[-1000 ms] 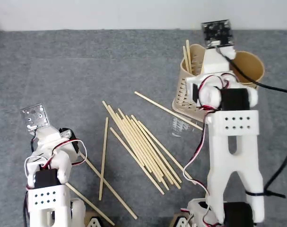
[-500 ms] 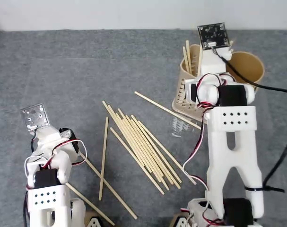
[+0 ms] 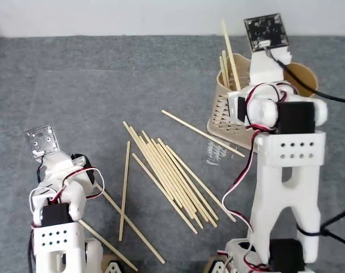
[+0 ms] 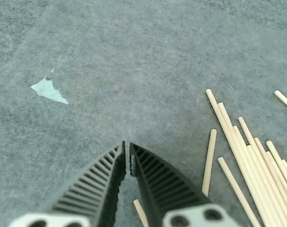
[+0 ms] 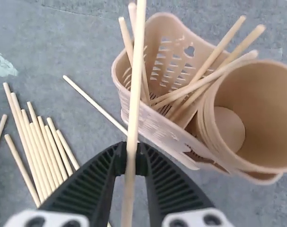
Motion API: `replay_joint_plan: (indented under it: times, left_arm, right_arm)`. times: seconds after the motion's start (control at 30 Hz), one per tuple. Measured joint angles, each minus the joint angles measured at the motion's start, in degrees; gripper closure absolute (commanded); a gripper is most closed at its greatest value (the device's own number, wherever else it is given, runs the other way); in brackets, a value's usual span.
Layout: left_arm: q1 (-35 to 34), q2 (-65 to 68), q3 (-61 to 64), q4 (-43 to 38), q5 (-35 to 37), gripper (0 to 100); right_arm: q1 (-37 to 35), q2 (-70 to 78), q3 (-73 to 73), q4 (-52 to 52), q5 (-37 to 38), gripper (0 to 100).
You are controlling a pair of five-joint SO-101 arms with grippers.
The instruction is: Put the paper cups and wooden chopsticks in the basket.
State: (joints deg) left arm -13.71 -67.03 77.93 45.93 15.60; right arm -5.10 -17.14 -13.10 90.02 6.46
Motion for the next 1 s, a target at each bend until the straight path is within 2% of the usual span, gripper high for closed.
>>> replay_joint_plan:
  times: [0.23, 0.53, 0.73, 0.8, 1.0]
  left_arm:
    - [0.0, 0.0, 0.0, 0.0, 0.0, 98]
    - [0.0, 0.0, 0.1, 0.0, 0.0, 98]
    - [0.0, 0.0, 1.3, -1.6, 0.1, 98]
    - [0.0, 0.0, 2.2, -2.6, 0.1, 98]
    - [0.0, -0.1, 2.3, -3.6, 0.1, 98]
  right_arm:
    - [0.1, -10.9, -0.8, 4.2, 5.3, 99.0]
    - [-0.2, -23.5, -0.9, 6.7, 6.2, 99.0]
    - [-0.2, -24.4, -0.9, 0.6, 6.0, 99.1]
    - [-0.2, -24.9, -0.2, -2.0, 3.2, 99.1]
    - [-0.2, -35.5, 16.4, -14.2, 0.1, 99.1]
